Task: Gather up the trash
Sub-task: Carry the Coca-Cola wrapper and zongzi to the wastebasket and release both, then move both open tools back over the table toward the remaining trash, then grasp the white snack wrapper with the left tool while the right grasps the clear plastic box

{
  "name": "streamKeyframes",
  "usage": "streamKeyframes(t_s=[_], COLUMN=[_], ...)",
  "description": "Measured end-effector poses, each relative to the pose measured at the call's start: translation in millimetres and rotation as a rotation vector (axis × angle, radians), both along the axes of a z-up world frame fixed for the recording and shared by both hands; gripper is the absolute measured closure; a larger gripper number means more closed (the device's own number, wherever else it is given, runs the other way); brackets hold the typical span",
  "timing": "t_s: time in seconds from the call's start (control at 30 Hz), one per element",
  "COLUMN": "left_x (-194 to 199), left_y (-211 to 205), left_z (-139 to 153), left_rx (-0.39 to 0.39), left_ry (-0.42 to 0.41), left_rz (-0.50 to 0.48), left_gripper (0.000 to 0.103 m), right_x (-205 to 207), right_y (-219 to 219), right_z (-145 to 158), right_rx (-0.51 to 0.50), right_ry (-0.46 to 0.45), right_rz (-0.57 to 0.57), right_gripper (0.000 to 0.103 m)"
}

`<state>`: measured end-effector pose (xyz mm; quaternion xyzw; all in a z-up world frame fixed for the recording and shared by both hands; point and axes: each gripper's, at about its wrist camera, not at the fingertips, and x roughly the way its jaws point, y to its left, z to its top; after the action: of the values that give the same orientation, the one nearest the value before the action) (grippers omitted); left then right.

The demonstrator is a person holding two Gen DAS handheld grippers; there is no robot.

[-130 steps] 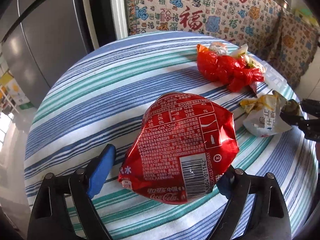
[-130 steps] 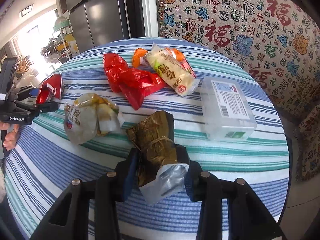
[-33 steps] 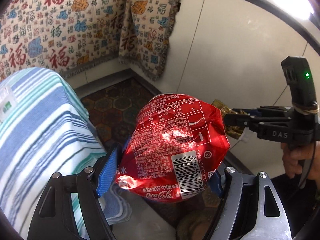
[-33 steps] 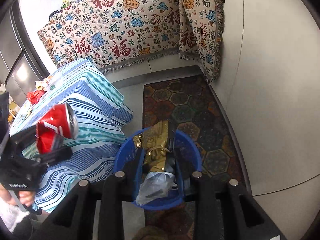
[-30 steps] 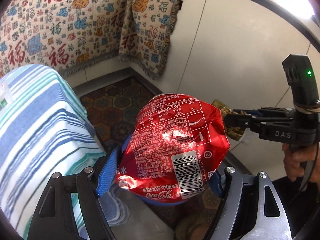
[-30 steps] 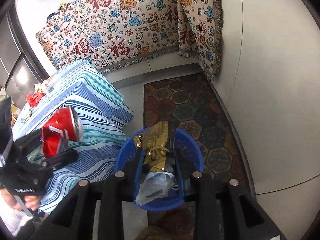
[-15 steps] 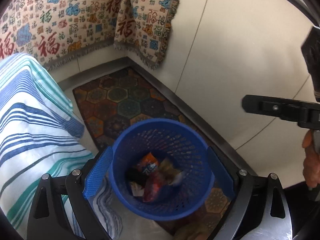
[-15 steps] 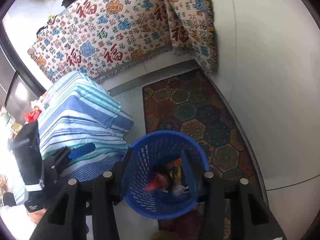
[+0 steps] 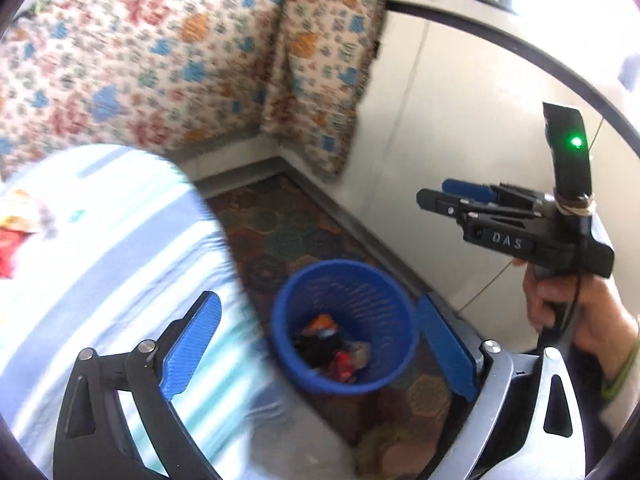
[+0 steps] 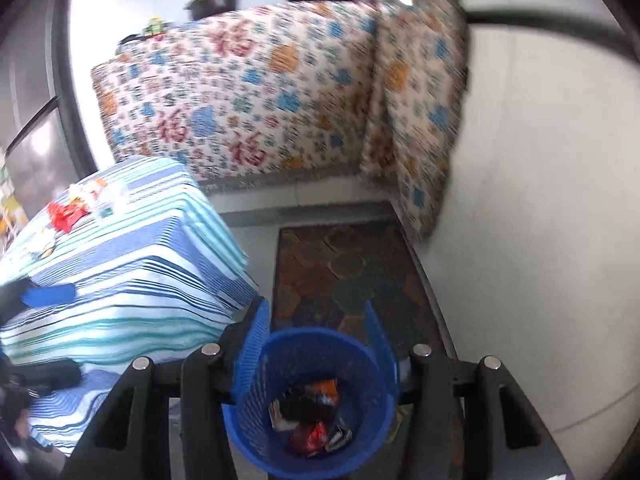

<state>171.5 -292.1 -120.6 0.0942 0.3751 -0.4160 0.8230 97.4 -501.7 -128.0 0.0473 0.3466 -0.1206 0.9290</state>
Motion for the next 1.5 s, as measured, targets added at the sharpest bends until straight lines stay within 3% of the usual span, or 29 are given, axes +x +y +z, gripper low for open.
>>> streamKeyframes(t_s=[0.13, 0.3, 0.53, 0.7, 0.9, 1.1, 1.5], left_x=[14.3, 56.1, 114.0, 140.6, 163.5, 184.4, 205.2], left_y=[76.0, 174.2, 242.9, 256.6, 247.4, 233.7, 204.7], left_z=[-2.6, -24.6, -49.3, -52.4, -57.9, -57.4, -57.7], left_rx=[0.081, 0.200, 0.252, 0.234, 0.250, 0.249, 0.251], left_ry=[-0.018, -0.029, 0.016, 0.033, 0.036, 0.030, 0.015], left_rz=[0.095, 0.249, 0.330, 0.341, 0.253, 0.194, 0.085], left_gripper=[0.003, 0.003, 0.004, 0.003, 0.000, 0.000, 0.000], right_x=[22.7, 57.3, 106.2, 152.9, 184.0, 205.8, 217.8], right_y=[57.7, 137.1, 222.2, 253.0, 262.7, 264.0, 267.0], right_z=[8.6, 1.1, -18.6, -42.6, -51.1, -52.3, -52.7], right_rx=[-0.038, -0.029, -0.025, -0.013, 0.006, 0.023, 0.022], right_ry=[-0.034, -0.001, 0.091, 0.217, 0.208, 0.213, 0.224], right_rz=[0.116, 0.292, 0.438, 0.420, 0.333, 0.259, 0.230], right_gripper=[0.045, 0.044, 0.039, 0.038, 0.020, 0.011, 0.005])
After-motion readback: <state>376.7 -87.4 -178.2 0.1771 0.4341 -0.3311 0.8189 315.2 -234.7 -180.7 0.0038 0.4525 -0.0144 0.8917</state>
